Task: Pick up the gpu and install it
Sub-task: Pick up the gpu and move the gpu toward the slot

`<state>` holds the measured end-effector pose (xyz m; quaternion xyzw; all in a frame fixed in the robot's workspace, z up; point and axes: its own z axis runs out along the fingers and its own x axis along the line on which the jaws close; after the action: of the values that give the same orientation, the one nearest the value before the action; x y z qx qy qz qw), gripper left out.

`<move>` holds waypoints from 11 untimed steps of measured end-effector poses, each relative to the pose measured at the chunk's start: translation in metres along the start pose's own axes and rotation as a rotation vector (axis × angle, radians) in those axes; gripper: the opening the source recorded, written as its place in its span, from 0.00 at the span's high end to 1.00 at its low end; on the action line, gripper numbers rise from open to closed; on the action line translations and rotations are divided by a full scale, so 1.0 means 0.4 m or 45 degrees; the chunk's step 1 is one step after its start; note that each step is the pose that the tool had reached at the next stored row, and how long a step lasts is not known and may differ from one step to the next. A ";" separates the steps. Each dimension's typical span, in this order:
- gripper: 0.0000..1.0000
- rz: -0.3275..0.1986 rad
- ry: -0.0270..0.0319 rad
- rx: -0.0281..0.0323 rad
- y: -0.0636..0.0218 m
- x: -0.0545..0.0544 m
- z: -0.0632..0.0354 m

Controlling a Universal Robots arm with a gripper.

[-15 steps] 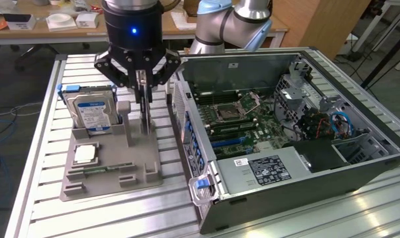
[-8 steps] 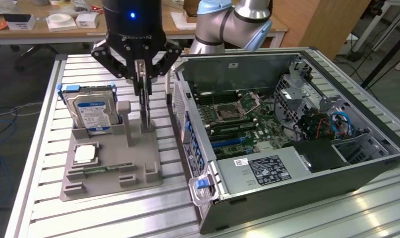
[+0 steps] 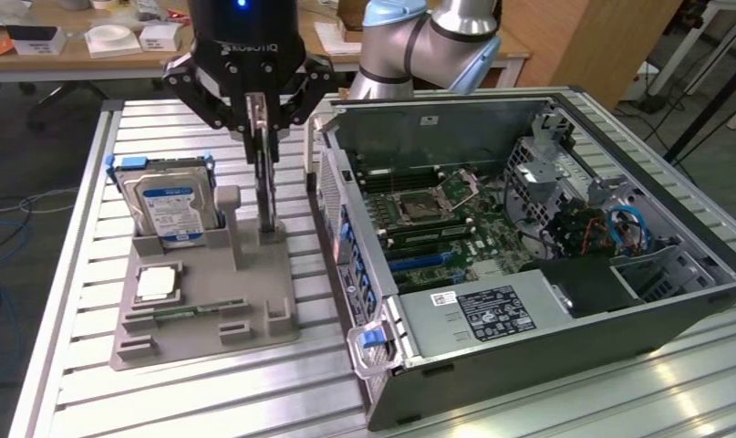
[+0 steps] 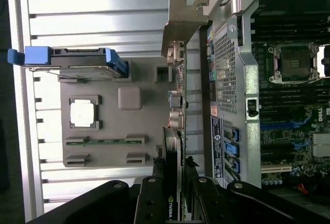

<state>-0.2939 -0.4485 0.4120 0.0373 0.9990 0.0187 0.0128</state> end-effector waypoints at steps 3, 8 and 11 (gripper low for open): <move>0.74 0.000 -0.0003 0.0006 0.000 0.000 -0.007; 0.74 0.000 0.0000 0.0009 0.001 -0.001 -0.007; 0.74 0.000 -0.0001 0.0007 0.001 -0.009 -0.007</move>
<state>-0.2904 -0.4484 0.4148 0.0373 0.9990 0.0184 0.0129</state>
